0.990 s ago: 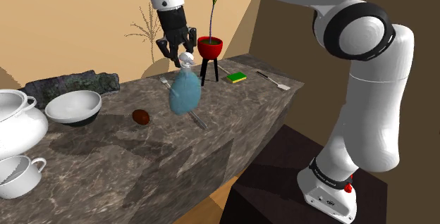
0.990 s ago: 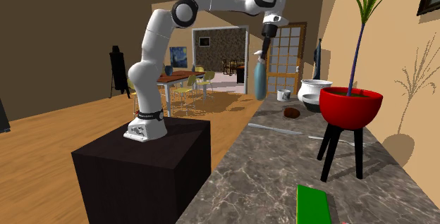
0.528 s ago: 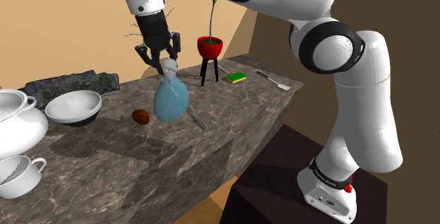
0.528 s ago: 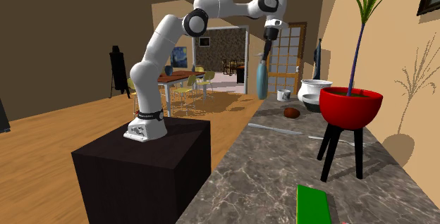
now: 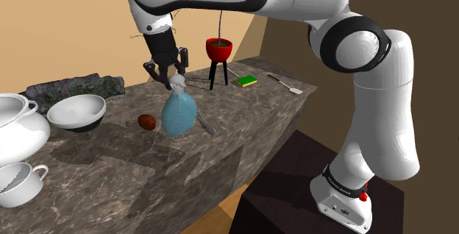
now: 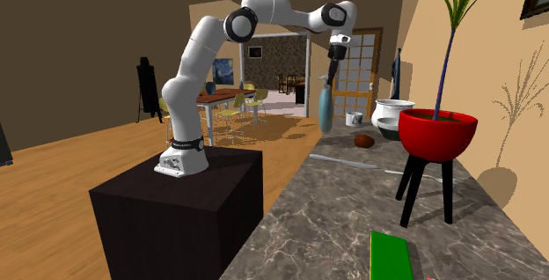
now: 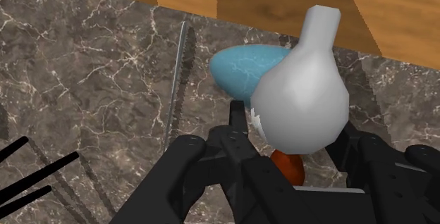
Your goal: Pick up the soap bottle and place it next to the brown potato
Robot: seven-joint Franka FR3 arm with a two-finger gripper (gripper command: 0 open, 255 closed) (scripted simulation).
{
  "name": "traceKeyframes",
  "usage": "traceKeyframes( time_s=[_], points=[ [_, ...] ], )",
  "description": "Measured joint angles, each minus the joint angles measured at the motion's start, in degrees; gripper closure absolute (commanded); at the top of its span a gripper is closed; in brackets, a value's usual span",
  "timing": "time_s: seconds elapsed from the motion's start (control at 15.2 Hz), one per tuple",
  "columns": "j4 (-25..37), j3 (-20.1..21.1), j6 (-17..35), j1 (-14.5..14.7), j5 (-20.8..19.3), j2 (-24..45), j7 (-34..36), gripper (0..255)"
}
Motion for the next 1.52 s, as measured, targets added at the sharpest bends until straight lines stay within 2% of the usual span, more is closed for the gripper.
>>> traceKeyframes(
  time_s=[0.73, 1.19, 1.25, 1.52],
  points=[
    [-10.7, 0.0, 9.4, -0.7, 0.2, -1.3, 0.5, 255],
    [-12.0, 0.0, 10.9, -0.7, 0.1, -1.0, 0.7, 255],
    [-12.0, 0.0, 10.9, -0.7, 0.1, -1.0, 0.7, 0],
    [-12.0, 0.0, 10.9, -0.7, 0.1, -1.1, 0.7, 0]
  ],
)
